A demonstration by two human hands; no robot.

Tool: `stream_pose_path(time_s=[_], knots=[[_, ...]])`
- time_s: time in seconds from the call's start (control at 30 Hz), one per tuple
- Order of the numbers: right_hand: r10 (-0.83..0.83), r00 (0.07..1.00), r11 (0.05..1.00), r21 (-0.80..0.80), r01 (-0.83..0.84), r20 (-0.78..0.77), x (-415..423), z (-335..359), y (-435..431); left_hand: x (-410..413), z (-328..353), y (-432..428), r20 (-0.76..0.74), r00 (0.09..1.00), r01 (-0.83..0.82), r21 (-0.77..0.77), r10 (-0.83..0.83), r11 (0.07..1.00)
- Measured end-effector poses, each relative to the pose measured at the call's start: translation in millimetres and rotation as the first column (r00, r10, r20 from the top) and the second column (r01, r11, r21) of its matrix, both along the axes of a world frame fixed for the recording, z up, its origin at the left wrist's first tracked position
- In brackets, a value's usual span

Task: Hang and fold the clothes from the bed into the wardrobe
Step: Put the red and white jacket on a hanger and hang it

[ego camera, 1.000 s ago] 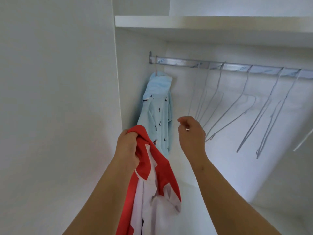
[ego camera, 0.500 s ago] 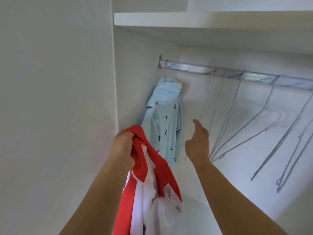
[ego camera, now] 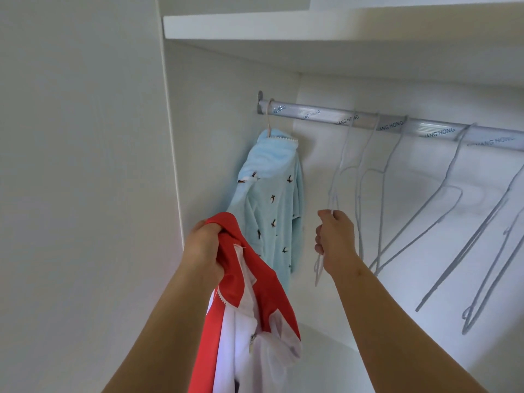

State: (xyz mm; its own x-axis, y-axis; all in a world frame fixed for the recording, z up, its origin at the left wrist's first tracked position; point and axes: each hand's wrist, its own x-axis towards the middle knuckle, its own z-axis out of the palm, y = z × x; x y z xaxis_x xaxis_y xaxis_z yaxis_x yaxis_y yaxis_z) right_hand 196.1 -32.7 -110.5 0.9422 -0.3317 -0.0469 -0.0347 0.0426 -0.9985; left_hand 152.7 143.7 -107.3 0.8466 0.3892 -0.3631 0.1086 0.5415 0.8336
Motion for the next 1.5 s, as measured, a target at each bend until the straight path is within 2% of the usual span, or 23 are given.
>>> stream_pose_path(time_s=[0.23, 0.4, 0.73, 1.0, 1.27, 1.43, 1.5], knots=[[0.022, 0.996, 1.0, -0.003, -0.022, 0.081, -0.9, 12.1, 2.2, -2.2, -2.0, 2.5, -0.011, 0.998, -0.058, -0.085, 0.058, 0.995], [0.046, 0.99, 0.999, -0.018, -0.044, 0.131, -1.0, 19.2, 9.4, -2.5, -2.2, 6.0, -0.025, 0.998, -0.056, -0.091, 0.054, 0.994], [0.062, 0.979, 0.989, -0.143, -0.034, 0.193, -31.8, 1.3, 21.8, -12.7, -6.6, 11.1, -0.049, 0.998, -0.029, -0.093, 0.024, 0.995], [-0.015, 0.966, 0.969, -0.234, 0.078, 0.259, -98.9, -35.4, 31.0, -41.2, -36.5, 15.4, -0.13, 0.987, 0.089, -0.048, -0.094, 0.995], [-0.182, 0.928, 0.946, -0.198, 0.255, 0.326, -175.0, -65.4, 32.5, -72.9, -61.0, 8.7, -0.205, 0.937, 0.294, 0.023, -0.283, 0.956], [-0.19, 0.917, 0.909, -0.29, 0.299, 0.35, -205.3, -70.9, 21.9, -87.6, -61.3, -7.8, -0.218, 0.896, 0.415, 0.101, -0.387, 0.904], [-0.152, 0.92, 0.887, -0.36, 0.287, 0.36, -216.8, -68.4, 16.6, -92.7, -61.5, -15.6, -0.17, 0.89, 0.446, 0.133, -0.423, 0.885]])
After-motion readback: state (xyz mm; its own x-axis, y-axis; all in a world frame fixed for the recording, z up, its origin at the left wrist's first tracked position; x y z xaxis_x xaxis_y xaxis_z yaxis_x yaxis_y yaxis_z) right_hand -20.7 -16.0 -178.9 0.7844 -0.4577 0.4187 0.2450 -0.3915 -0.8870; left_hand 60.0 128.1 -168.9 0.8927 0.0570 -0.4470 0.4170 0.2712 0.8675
